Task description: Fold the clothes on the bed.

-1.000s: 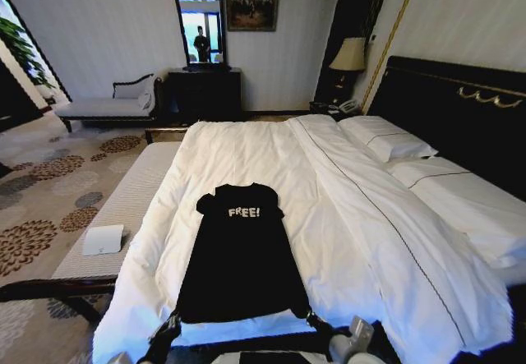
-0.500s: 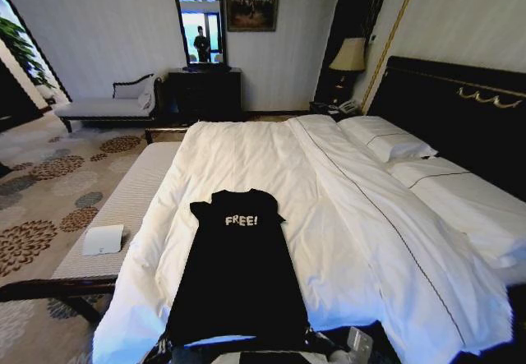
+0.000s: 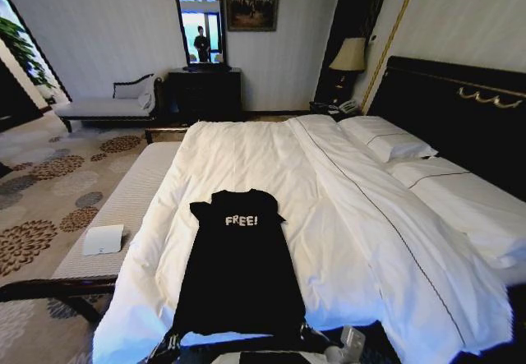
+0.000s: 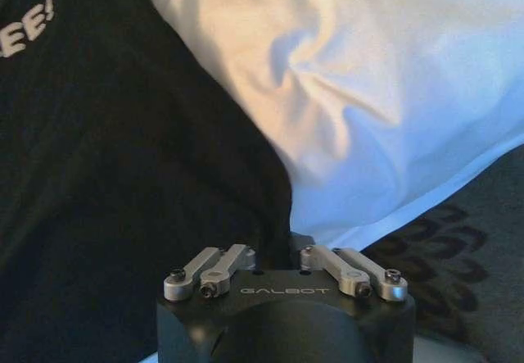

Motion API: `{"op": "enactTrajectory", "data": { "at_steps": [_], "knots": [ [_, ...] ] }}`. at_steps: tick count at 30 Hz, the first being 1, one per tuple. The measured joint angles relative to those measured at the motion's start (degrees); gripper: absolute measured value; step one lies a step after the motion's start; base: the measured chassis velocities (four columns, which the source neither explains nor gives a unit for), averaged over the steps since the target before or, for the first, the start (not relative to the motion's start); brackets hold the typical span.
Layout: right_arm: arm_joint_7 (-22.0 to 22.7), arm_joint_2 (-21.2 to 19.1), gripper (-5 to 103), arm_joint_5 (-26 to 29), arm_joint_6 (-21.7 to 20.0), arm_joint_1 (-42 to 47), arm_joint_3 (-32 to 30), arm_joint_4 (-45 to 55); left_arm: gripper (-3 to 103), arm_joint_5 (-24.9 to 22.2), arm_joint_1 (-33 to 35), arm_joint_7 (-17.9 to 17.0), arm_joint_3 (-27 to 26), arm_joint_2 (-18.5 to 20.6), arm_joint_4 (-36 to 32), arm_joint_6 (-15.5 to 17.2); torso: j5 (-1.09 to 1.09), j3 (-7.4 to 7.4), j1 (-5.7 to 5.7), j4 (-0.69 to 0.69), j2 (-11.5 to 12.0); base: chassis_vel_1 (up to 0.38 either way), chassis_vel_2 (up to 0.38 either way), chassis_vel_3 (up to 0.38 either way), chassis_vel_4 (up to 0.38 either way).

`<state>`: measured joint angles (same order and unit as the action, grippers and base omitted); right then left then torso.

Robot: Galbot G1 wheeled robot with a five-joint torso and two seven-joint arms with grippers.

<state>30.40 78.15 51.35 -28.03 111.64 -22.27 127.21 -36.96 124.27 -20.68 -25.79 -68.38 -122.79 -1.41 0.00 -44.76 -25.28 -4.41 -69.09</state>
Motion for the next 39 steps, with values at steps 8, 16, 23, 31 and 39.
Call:
{"op": "enactTrajectory", "data": {
  "at_steps": [8, 16, 23, 31, 39],
  "knots": [
    [0.5, -0.8, 47, -5.7, 1.0, 1.8, -2.2, 1.4, 64, 0.7, 0.4, -0.2, -2.4, 0.5, 0.1, -1.8, 0.0, 0.0, 0.0, -0.01, 0.0, 0.0, 0.0, 0.0, 0.0],
    [-0.4, -3.6, 80, 11.1, 4.2, -7.8, -6.6, 3.4, 91, 6.2, 1.1, 2.9, -2.6, 1.2, -0.6, -5.6, 0.01, 0.0, 0.0, -0.01, 0.0, 0.0, 0.0, 0.0, 0.0],
    [-0.5, -6.6, 99, 29.5, 3.9, -25.1, -7.8, -3.6, 100, 9.3, -4.0, 3.6, 0.7, 3.1, 1.5, -5.4, -0.01, 0.0, -0.01, 0.01, 0.0, 0.0, 0.0, 0.0, 0.0],
    [-6.5, -6.0, 100, 30.0, 4.3, -40.6, -4.2, -21.1, 100, 9.7, -11.1, 3.2, 4.8, 3.3, 2.2, 0.0, 0.0, -0.01, -0.01, -0.02, 0.0, 0.0, 0.0, 0.0, 0.0],
    [-8.2, -3.5, 100, 29.4, 3.3, -50.8, -2.5, -33.0, 100, 9.8, -11.9, 2.9, 5.3, 3.1, 2.3, 2.1, 0.0, -0.01, -0.02, 0.0, 0.0, 0.0, 0.0, 0.0, 0.0]
  ]
}}
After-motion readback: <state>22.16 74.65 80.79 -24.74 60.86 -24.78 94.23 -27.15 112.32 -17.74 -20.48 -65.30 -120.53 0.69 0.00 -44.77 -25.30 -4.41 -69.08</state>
